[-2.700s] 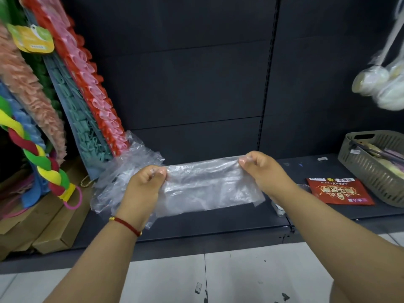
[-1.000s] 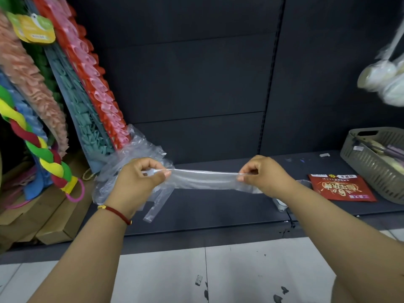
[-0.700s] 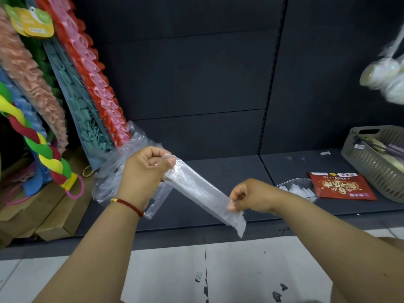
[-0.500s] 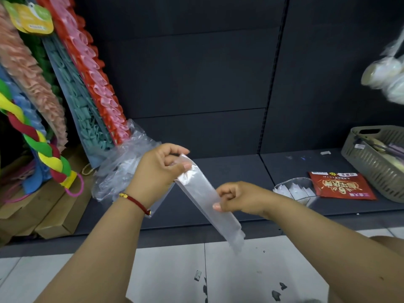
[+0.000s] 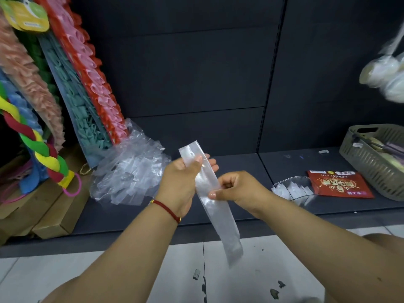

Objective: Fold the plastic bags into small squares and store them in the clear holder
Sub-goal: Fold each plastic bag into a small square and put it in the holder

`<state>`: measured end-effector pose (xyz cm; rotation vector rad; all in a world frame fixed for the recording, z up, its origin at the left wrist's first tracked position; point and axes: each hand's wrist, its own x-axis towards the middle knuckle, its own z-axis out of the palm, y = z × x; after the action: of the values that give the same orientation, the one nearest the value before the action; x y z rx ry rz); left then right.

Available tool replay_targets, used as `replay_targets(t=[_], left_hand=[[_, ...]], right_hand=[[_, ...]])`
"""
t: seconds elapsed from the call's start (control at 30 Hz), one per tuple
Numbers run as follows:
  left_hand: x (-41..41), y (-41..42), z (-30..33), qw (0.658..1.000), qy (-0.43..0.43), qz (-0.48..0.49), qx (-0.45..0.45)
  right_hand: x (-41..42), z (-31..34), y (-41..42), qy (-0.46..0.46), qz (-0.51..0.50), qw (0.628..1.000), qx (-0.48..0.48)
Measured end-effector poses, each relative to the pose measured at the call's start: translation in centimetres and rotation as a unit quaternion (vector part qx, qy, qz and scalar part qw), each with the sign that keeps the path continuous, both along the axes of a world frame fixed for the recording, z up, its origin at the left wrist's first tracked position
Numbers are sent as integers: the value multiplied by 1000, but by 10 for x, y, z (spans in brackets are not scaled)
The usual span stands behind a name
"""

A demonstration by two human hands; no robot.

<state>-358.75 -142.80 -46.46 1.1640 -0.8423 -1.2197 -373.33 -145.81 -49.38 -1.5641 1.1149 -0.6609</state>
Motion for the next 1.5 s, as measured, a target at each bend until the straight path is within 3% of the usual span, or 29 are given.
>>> replay_targets(t=[0.17, 0.3, 0.4, 0.6, 0.77, 0.83, 1.03, 1.2, 1.3, 1.37, 1.5], left_hand=[[13, -7, 6, 999, 9, 32, -30], [23, -10, 11, 997, 17, 56, -42], [25, -11, 12, 997, 4, 54, -49], [18, -8, 9, 998, -32, -1, -49], [13, -11, 2, 998, 34, -44, -5], [7, -9, -7, 996, -6, -69, 54], [-2, -7, -27, 988, -120, -27, 95], [-1, -8, -27, 991, -84, -8, 107], [-3, -8, -27, 993, -87, -2, 75], [-5, -4, -21, 989, -142, 28, 28], [5, -1, -16, 927, -323, 26, -189]], right_hand=[[-4, -7, 4, 107, 46, 993, 20], [-8, -19, 8, 220, 104, 970, 20], [-11, -19, 10, 257, 144, 955, 16], [-1, 1, 12, 32, 2, 999, -10], [2, 5, 10, -93, -97, 991, -8], [1, 4, 6, -129, -128, 983, 10], [3, 1, 5, -165, -180, 966, 83], [4, 2, 6, -139, -160, 975, 68], [2, 4, 4, -128, -162, 977, 55], [-1, 8, 2, -130, -150, 978, 59], [-10, 22, -2, -157, -102, 977, 103]])
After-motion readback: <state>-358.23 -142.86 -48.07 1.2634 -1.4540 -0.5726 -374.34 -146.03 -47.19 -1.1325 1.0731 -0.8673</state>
